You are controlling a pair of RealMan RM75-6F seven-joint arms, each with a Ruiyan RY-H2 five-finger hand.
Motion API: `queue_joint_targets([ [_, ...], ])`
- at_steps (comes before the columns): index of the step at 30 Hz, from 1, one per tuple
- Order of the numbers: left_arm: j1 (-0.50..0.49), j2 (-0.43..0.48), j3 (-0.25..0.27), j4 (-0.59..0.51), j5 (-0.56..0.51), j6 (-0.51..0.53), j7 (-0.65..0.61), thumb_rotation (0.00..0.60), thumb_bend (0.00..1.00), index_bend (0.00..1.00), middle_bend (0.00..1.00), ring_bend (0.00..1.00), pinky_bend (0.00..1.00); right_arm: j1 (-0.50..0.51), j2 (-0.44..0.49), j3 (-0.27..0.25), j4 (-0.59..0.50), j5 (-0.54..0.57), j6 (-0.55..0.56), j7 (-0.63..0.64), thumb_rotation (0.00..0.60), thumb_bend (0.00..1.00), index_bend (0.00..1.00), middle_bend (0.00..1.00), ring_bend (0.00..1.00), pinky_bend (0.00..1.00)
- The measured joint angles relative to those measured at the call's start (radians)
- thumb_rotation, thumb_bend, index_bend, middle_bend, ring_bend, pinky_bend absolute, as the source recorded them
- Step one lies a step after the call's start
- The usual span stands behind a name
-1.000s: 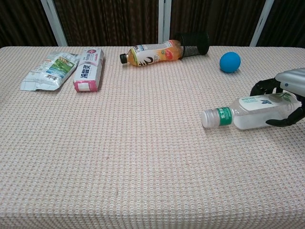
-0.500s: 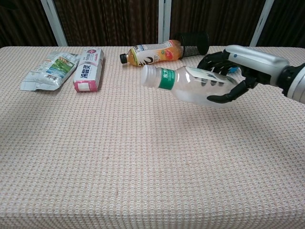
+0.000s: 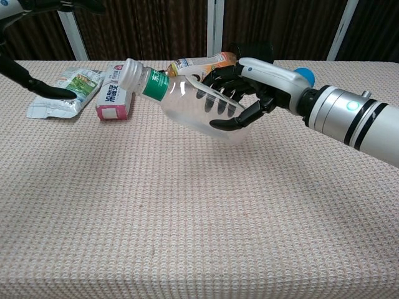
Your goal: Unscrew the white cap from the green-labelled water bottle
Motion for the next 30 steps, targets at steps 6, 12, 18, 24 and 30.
queue_joint_targets([
  [6, -0.035, -0.046, -0.015, 0.014, -0.027, -0.01, 0.003, 0.6, 0.0, 0.14, 0.1, 0.0, 0.01, 0.011, -0.008, -0.001, -0.003, 0.011, 0.002, 0.009, 0.6, 0.63, 0.68, 0.57, 0.44, 0.49],
  [12, -0.061, -0.069, -0.023, 0.028, -0.042, -0.02, 0.009, 0.6, 0.0, 0.14, 0.1, 0.0, 0.01, 0.016, -0.008, -0.003, -0.006, 0.018, 0.011, 0.021, 0.6, 0.63, 0.68, 0.57, 0.45, 0.49],
  [18, -0.082, -0.09, -0.027, 0.03, -0.052, -0.02, -0.011, 0.6, 0.0, 0.14, 0.1, 0.0, 0.01, 0.023, -0.011, -0.009, 0.0, 0.023, 0.011, 0.026, 0.6, 0.63, 0.69, 0.57, 0.45, 0.49],
  [24, -0.095, -0.095, -0.024, 0.033, -0.054, -0.016, -0.016, 0.6, 0.0, 0.14, 0.1, 0.0, 0.01, 0.03, -0.01, -0.015, 0.003, 0.028, 0.001, 0.02, 0.6, 0.63, 0.69, 0.57, 0.45, 0.49],
  [30, -0.109, -0.093, -0.025, 0.027, -0.061, -0.021, -0.027, 0.6, 0.0, 0.14, 0.1, 0.0, 0.01, 0.036, -0.013, -0.025, 0.01, 0.033, -0.011, 0.016, 0.6, 0.63, 0.69, 0.57, 0.45, 0.5],
])
